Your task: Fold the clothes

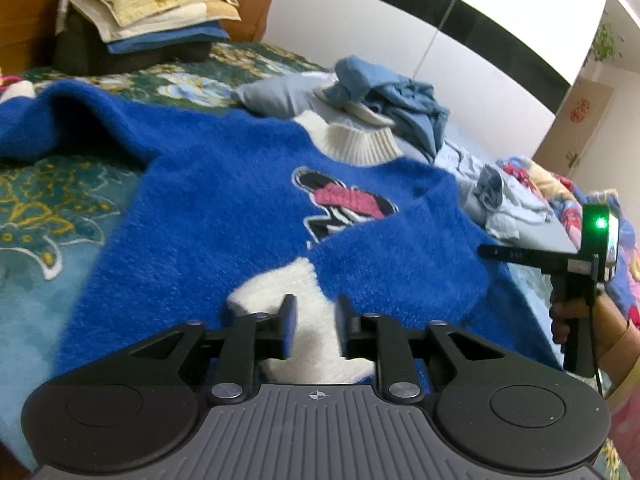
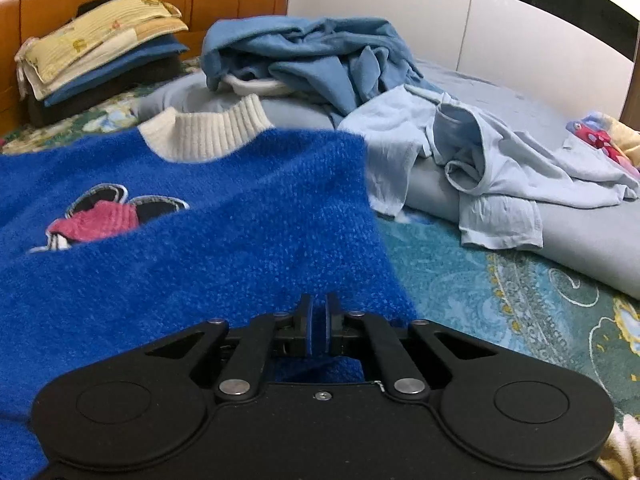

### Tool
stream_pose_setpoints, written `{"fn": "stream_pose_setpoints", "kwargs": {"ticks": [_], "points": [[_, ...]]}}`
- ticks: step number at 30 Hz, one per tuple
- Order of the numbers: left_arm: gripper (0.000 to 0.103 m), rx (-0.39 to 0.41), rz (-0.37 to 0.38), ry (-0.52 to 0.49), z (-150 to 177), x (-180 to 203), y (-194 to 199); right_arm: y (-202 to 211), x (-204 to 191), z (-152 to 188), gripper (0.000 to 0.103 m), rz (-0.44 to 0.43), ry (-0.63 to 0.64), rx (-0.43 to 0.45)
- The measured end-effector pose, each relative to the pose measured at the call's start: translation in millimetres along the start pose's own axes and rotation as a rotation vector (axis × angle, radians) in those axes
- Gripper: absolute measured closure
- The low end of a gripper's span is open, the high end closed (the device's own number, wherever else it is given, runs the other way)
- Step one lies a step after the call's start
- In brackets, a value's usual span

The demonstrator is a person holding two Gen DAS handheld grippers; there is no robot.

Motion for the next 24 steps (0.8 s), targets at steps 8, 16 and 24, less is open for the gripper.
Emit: {"fn": "stream_pose_setpoints", "kwargs": {"ticks": [8,16,24], "points": [[0.042,0.021,-0.065,0.006,9.7,-5.5,9.6,26.3,-6.3,-4.8,0.065,-0.047,-0.004,0.062],[0.042,-0.002,-0.034,0.086,11.3,-10.9,-13.8,34.0,-9.8,-2.5,0.058,-0.064,-0.004,0.067],[0.091,0.064,0.056,0.203,5.2,-11.3,-22.9,36.8,-2.6,0.0,0.055,-0.066,-0.042,0.064]]}}
Point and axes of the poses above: each gripper's, at about its wrist camera, not at the fingertips, and y roughly against the way its jaws point, x to its right, z to its underside, the point moved 8 cm from there along -y, roughly the way its jaws point, and after that the axes turned 15 degrees about -y, right-handed, at the moved point
